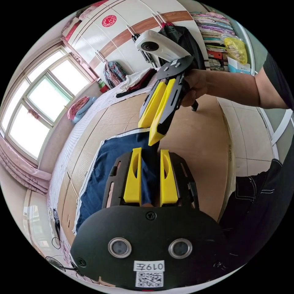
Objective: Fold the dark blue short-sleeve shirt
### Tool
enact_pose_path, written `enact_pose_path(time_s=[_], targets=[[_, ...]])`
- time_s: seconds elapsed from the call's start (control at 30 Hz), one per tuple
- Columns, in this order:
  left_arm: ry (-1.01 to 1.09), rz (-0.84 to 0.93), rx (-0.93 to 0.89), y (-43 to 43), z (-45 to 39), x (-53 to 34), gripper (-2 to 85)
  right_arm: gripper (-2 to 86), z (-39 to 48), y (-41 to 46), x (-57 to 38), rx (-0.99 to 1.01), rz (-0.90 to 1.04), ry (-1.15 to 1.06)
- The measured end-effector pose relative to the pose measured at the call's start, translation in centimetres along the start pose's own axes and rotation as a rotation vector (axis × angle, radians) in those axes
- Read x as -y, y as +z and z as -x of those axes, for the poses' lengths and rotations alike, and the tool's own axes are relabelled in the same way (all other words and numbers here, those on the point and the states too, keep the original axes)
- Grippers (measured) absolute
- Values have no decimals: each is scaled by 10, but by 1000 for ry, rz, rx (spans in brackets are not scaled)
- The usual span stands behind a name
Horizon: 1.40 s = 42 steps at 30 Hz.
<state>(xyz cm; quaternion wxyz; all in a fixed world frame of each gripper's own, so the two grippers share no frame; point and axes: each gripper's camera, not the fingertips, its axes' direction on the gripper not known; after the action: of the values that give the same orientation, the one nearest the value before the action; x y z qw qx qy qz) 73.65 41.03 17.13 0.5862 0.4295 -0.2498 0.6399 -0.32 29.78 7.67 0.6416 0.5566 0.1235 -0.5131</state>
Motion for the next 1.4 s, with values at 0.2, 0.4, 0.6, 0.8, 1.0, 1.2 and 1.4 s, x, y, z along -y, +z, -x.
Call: enact_pose_path(time_s=[0.2,0.4,0.6,0.8,1.0,1.2,1.4], targets=[[-186,-58,-50,1,37,-19,29,86,-12,6,-28,-53,36,-28],[-368,-135,-203,5,79,-53,10,79,-17,15,-42,-52,14,-70],[-379,-129,-212,12,93,-62,7,78,-12,36,-37,-37,12,-189],[-378,-133,-225,22,102,-66,6,80,-17,69,-32,0,66,-278],[-379,-139,-241,31,109,-67,6,62,-29,101,-36,33,124,-288],[-359,-154,-332,34,115,-69,5,48,-51,118,-55,158,128,-165],[-376,-124,-332,45,127,-70,5,69,-74,140,-68,195,121,-11]])
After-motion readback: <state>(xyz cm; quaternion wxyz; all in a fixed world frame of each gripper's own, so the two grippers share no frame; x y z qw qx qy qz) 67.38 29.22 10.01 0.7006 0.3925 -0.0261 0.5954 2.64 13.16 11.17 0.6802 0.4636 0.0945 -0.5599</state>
